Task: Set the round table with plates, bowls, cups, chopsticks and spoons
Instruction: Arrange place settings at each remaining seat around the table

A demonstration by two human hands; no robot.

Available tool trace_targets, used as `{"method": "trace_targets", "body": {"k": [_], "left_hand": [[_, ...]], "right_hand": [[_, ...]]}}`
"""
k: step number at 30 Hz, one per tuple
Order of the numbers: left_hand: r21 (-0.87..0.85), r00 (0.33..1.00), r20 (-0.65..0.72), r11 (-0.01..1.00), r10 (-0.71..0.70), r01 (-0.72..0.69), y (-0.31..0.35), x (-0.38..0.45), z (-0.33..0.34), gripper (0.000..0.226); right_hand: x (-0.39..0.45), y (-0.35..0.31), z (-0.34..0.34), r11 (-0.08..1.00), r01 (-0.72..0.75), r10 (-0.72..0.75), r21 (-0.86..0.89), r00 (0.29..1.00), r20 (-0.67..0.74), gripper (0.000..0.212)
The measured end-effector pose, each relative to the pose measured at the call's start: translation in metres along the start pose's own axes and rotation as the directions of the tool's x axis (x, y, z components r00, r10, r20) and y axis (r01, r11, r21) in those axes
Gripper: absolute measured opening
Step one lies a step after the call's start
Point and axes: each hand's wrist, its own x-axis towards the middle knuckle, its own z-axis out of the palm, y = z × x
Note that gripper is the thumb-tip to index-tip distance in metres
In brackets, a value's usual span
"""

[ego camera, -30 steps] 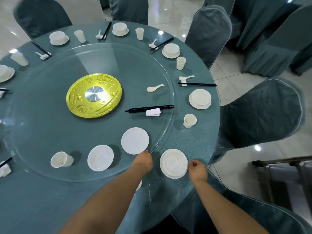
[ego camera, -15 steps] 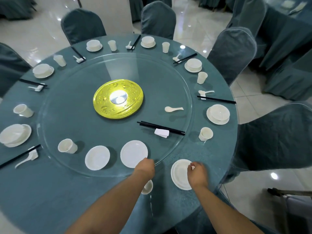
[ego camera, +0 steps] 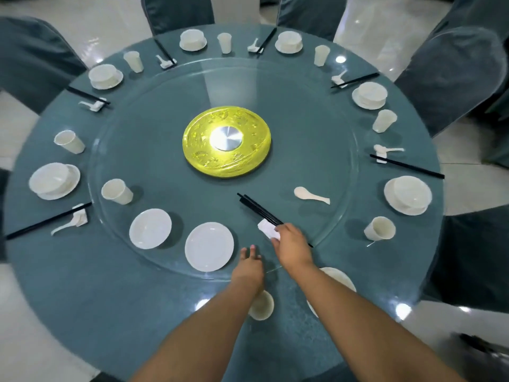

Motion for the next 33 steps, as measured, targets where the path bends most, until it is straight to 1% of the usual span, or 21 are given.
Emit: {"method": "trace_targets", "body": {"k": [2,4,8,11,14,17,20,23,26,27,29,31,33], "left_hand": [[-0.033,1.000,0.000,0.999,-0.003,0.003,-0.009,-0.003,0.004,0.066],[-0.075,0.999,0.003,0.997,-0.035,0.035,-0.020,-0.006,0.006,0.065],[-0.116,0.995,0.020,0.989,-0.093,0.095,-0.034,-0.006,0.004,0.067],[-0.088,0.994,0.022,0.990,-0.110,0.112,-0.040,-0.006,0.001,0.061],[-0.018,0.991,0.053,0.992,-0.122,0.123,-0.042,-0.009,-0.003,0.055],[0.031,0.992,0.032,0.993,-0.119,0.118,-0.039,-0.012,-0.012,0.049],[-0.007,0.992,-0.002,0.992,-0.125,0.124,-0.035,-0.015,-0.027,0.037],[-0.063,0.981,-0.123,0.988,-0.149,0.142,-0.022,-0.015,-0.045,0.030],[-0.094,0.971,-0.221,0.993,-0.086,0.067,0.012,-0.008,-0.064,0.029],[-0.065,0.972,-0.233,0.998,-0.035,0.021,0.029,-0.001,-0.072,0.028],[0.015,0.974,-0.226,1.000,0.028,-0.025,0.048,0.010,-0.082,0.028],[0.012,0.975,-0.218,0.999,0.044,-0.043,0.070,0.028,-0.087,0.030],[0.014,0.980,-0.183,0.997,0.076,-0.074,0.083,0.047,-0.089,0.036]], "right_hand": [[0.010,-0.010,0.010,0.997,0.022,-0.018,-0.069,0.998,0.054,0.032],[0.014,-0.019,0.022,0.992,0.037,-0.026,-0.118,0.995,0.093,0.030],[0.016,-0.032,0.038,0.991,0.052,-0.036,-0.124,0.992,0.122,0.025],[0.015,-0.034,0.039,0.995,0.045,-0.033,-0.089,0.990,0.138,0.027],[0.010,-0.032,0.033,0.998,0.028,-0.020,-0.051,0.986,0.164,0.027],[0.007,-0.025,0.016,1.000,-0.001,0.006,-0.032,0.985,0.174,0.024],[0.003,-0.007,-0.007,1.000,-0.016,0.018,-0.016,0.991,0.133,0.023],[-0.006,0.022,-0.029,0.998,-0.034,0.041,-0.060,0.993,0.115,0.025],[-0.016,0.062,-0.053,0.994,-0.091,0.098,-0.064,0.988,0.118,0.030],[-0.020,0.079,-0.062,0.992,-0.111,0.118,-0.061,0.986,0.115,0.032],[-0.027,0.100,-0.070,0.991,-0.103,0.113,-0.081,0.985,0.129,0.035],[-0.038,0.125,-0.075,0.986,-0.134,0.146,-0.095,0.980,0.137,0.037],[-0.045,0.146,-0.074,0.978,-0.176,0.192,-0.115,0.970,0.150,0.036]]}}
